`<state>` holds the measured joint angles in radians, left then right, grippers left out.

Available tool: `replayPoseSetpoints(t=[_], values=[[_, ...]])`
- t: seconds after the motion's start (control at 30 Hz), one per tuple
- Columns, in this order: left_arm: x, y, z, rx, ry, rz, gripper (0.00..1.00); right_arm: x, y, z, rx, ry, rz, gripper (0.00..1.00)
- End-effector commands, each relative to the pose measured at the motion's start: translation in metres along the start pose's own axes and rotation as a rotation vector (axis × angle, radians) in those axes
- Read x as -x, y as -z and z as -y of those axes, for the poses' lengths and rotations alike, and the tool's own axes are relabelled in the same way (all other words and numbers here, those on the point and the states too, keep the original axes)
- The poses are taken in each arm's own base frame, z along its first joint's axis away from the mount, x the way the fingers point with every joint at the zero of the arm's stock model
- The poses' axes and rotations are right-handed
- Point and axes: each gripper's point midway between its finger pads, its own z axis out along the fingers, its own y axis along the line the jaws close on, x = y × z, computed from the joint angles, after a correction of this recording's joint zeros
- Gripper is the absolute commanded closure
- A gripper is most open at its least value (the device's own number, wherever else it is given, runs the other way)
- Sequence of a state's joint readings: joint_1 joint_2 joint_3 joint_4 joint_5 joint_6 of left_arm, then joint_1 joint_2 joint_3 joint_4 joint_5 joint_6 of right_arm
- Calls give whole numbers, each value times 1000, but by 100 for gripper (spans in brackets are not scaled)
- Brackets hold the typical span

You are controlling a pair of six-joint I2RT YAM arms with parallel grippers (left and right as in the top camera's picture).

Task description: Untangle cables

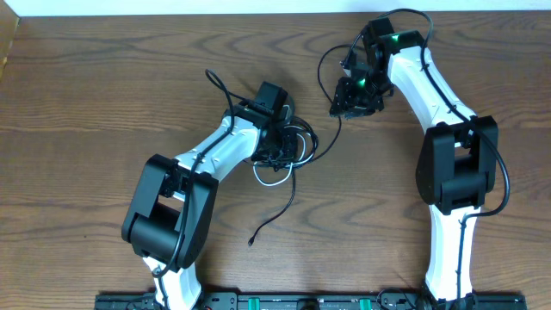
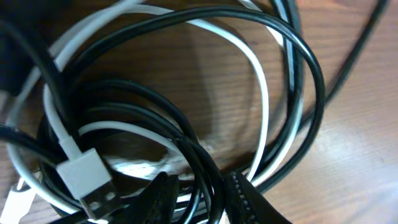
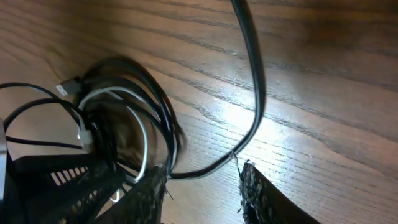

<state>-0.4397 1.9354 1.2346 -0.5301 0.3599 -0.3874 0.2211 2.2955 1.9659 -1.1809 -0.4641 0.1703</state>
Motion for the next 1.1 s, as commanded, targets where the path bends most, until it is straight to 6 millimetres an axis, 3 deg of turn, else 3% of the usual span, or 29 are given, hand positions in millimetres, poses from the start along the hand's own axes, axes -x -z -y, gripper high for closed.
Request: replayPoseSetpoints(t=[0.0, 0.07, 0.1, 0.23, 0.3, 0.37, 0.5, 0.63, 0.9, 1.07], values=[[7, -3, -17, 115, 72, 50, 72, -2, -5, -4, 16, 22, -14, 63], [7, -4, -14, 119, 65, 58, 78, -3, -5, -5, 20, 22, -17, 62], [7, -4, -12, 116, 61, 57, 92, -3, -5, -6, 27, 21, -18, 62], [9, 12, 10, 35, 30, 75, 93, -7, -3, -39, 200, 114, -31, 61], [17, 40, 25, -17, -5, 135, 93, -10, -1, -64, 320, 197, -29, 60], [23, 65, 36, -60, -18, 190, 93, -10, -1, -76, 362, 225, -25, 60], [30, 118, 49, -136, -11, 298, 93, -13, -4, -87, 380, 250, -28, 60], [33, 152, 51, -164, -5, 370, 93, -17, -5, -101, 420, 271, -38, 60], [29, 148, 47, -151, 2, 351, 93, -19, -3, -111, 469, 283, -41, 61], [45, 161, 51, -172, -3, 414, 93, -22, -21, -92, 284, 221, -61, 87]])
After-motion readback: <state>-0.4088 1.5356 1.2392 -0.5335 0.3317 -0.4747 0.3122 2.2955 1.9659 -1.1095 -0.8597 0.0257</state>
